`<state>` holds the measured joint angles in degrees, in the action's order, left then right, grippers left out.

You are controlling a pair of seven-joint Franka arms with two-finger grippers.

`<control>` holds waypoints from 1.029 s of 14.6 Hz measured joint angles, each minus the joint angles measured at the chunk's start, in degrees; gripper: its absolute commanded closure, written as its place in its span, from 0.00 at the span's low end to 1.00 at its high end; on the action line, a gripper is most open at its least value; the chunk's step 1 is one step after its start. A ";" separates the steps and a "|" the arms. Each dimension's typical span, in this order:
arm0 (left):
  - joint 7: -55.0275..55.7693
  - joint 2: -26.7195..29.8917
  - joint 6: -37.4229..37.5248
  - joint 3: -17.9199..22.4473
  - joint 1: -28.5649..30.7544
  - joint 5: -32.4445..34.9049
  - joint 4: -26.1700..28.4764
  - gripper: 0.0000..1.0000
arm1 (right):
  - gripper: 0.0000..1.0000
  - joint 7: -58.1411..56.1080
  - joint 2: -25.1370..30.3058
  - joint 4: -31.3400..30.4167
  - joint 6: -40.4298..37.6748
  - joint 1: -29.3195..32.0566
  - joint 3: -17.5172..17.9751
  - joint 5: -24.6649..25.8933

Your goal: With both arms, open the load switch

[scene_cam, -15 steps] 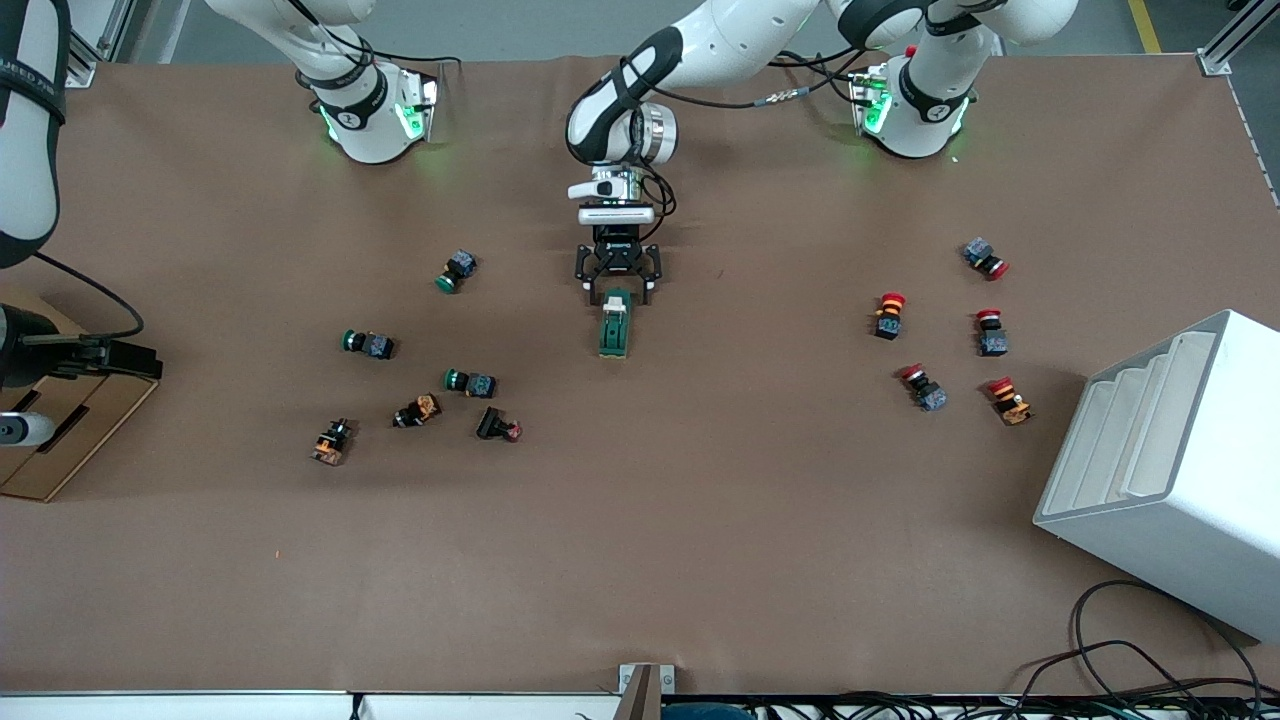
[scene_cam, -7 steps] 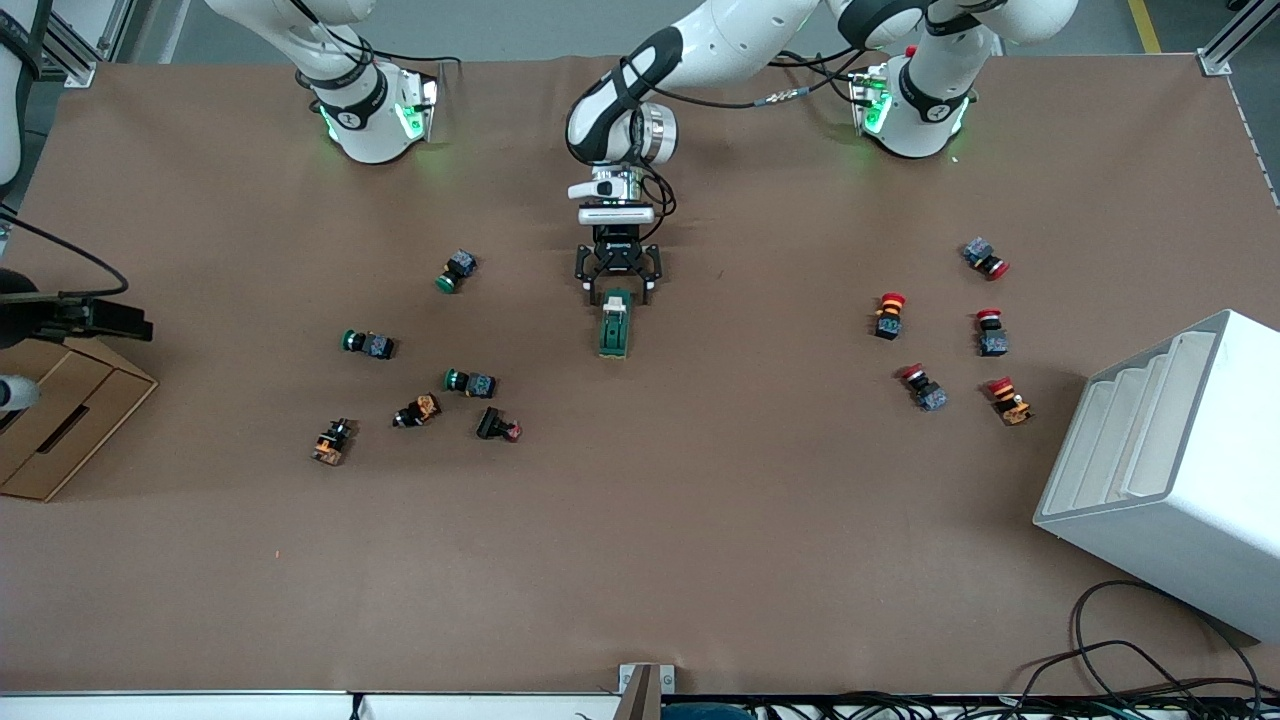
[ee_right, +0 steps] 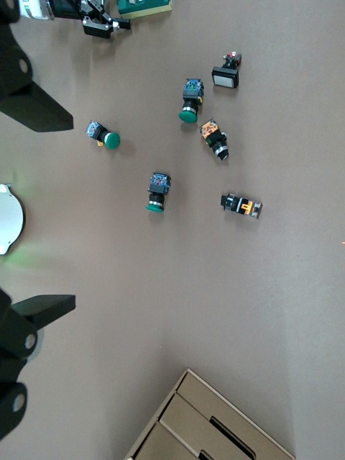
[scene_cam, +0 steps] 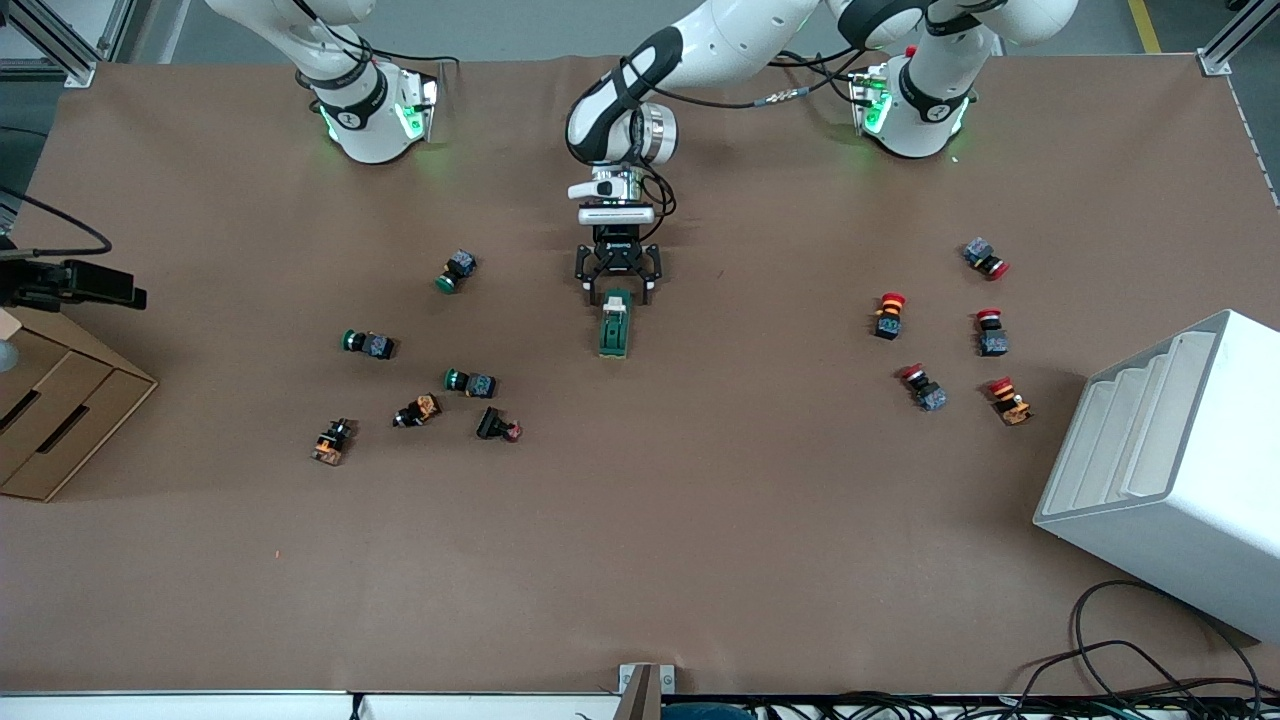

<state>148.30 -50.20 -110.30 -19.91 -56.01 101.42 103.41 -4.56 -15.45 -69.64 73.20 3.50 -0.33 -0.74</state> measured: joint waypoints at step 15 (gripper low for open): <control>0.00 0.00 0.01 0.00 -0.01 0.00 0.00 0.00 | 0.00 -0.04 15.75 -15.72 7.46 -1.86 -1.84 -0.11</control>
<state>148.30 -50.20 -110.29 -19.91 -56.02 101.42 103.41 -4.61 0.30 -85.35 80.66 1.64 -2.17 -0.85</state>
